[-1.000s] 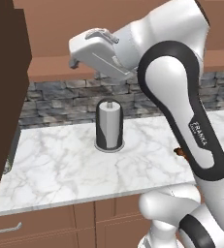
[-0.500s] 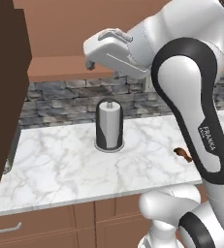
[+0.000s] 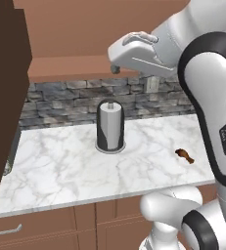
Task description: Retrieve the tupperware from the cabinet, then place the raw meat into the tupperware to avoid contamination.
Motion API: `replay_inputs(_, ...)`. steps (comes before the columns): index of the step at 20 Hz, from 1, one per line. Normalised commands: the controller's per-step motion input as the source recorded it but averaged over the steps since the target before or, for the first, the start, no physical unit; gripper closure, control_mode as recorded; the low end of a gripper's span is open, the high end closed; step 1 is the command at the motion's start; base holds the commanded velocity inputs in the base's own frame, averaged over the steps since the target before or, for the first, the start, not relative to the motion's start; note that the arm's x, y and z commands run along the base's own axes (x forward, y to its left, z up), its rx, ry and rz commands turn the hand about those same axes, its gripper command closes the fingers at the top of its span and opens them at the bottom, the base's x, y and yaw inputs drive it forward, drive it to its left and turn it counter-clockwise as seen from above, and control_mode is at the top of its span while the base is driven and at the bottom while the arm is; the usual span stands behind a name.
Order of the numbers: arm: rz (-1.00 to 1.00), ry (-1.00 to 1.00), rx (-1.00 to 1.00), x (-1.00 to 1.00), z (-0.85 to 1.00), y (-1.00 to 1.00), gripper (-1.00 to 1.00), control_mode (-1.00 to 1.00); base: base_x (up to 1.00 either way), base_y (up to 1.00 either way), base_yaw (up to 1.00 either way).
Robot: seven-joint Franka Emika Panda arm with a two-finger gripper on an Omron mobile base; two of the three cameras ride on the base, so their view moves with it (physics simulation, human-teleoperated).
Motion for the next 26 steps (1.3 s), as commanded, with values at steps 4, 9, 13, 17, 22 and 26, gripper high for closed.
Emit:
replay_inputs(4, -0.03, -0.03, -0.11, -0.16, -0.03, -0.45, -1.00, -1.00, 0.00, 0.00, 0.00)
replay_inputs(9, -0.05, -0.01, -0.15, -0.17, -0.01, -0.34, -1.00, -1.00, 0.00, 0.00, 0.00)
replay_inputs(13, -0.07, 0.00, -0.15, -0.12, 0.00, -0.30, -1.00, -1.00, 0.00, 0.00, 0.00)
replay_inputs(17, -0.09, 0.00, -0.13, -0.10, 0.00, -0.30, -1.00, -1.00, 0.00, 0.00, 0.00)
replay_inputs(22, -0.10, -0.08, -0.11, -0.14, -0.07, -0.28, -1.00, -1.00, 0.00, 0.00, 0.00)
replay_inputs(26, -0.11, -0.09, -0.11, -0.10, -0.11, -0.28, -1.00, -1.00, 0.00, 0.00, 0.00)
